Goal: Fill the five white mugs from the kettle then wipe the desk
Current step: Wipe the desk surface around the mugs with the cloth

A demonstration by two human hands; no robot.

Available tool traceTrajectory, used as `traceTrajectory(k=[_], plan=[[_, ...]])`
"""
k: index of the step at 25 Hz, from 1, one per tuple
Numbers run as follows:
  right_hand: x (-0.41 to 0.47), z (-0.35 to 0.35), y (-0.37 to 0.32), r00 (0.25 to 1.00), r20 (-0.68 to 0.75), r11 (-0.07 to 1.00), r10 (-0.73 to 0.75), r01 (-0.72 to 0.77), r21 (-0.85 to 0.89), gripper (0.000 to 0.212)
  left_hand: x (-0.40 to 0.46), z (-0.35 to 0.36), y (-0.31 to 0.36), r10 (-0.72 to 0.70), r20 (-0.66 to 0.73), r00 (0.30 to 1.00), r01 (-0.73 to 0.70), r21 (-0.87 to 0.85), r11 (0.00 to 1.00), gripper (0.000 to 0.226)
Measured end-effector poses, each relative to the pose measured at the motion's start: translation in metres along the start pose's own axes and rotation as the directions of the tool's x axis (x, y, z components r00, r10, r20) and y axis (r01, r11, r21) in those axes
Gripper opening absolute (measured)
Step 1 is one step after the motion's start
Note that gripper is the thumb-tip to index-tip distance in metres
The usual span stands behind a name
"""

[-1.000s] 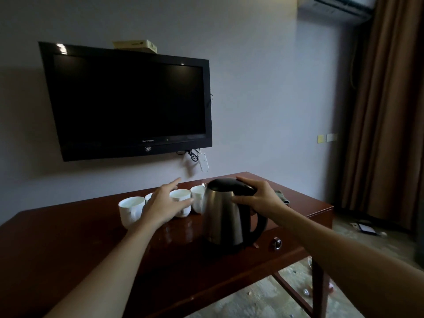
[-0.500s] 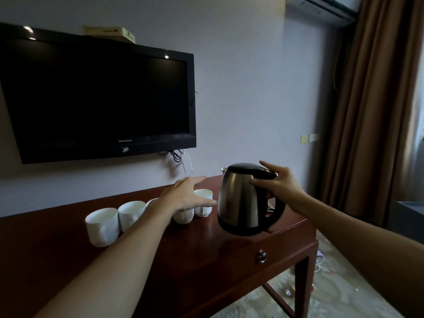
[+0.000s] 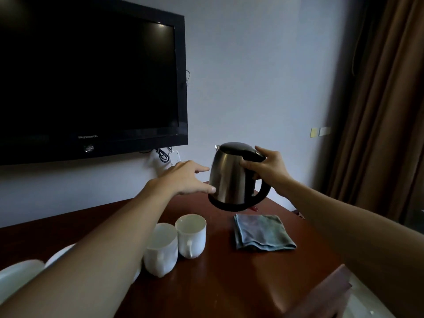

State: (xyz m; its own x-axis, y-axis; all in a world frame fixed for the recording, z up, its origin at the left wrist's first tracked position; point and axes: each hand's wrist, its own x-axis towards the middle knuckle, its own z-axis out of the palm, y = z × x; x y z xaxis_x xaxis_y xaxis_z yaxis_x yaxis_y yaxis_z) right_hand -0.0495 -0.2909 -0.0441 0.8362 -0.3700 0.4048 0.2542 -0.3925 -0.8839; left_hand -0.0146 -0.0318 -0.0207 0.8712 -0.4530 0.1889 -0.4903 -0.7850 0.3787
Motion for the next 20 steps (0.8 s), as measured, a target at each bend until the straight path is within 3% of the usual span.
traceTrajectory(k=[3,10,14,15,18,19,20], plan=[[0.038,0.02,0.035,1.0,0.012,1.0,-0.009,0.009,-0.012,0.073,0.033,0.032,-0.023,-0.052,0.029,0.998,0.051,0.023,0.998,0.08],[0.089,0.054,0.109,0.999,0.035,0.998,0.037,-0.035,-0.054,0.091,0.091,0.077,-0.038,-0.075,0.099,0.992,0.062,0.127,0.99,0.072],[0.104,0.055,0.109,0.995,0.082,0.991,0.047,-0.036,-0.127,0.063,0.101,0.094,-0.027,-0.06,0.133,0.989,0.043,0.124,0.991,0.064],[0.104,0.051,0.107,0.991,0.11,0.988,0.078,-0.061,-0.143,0.068,0.099,0.098,-0.02,-0.048,0.149,0.988,0.027,0.139,0.99,0.063],[0.088,0.034,0.097,0.961,0.165,0.961,0.222,-0.188,-0.203,0.129,0.092,0.107,0.004,-0.019,0.15,0.989,-0.003,0.143,0.99,0.059],[0.075,0.028,0.096,0.959,0.15,0.95,0.242,-0.202,-0.24,0.133,0.089,0.111,0.012,-0.014,0.141,0.99,-0.002,0.11,0.994,0.058],[0.059,0.022,0.098,0.961,0.125,0.937,0.247,-0.204,-0.284,0.125,0.088,0.118,0.021,-0.004,0.143,0.99,-0.005,0.068,0.998,0.056]])
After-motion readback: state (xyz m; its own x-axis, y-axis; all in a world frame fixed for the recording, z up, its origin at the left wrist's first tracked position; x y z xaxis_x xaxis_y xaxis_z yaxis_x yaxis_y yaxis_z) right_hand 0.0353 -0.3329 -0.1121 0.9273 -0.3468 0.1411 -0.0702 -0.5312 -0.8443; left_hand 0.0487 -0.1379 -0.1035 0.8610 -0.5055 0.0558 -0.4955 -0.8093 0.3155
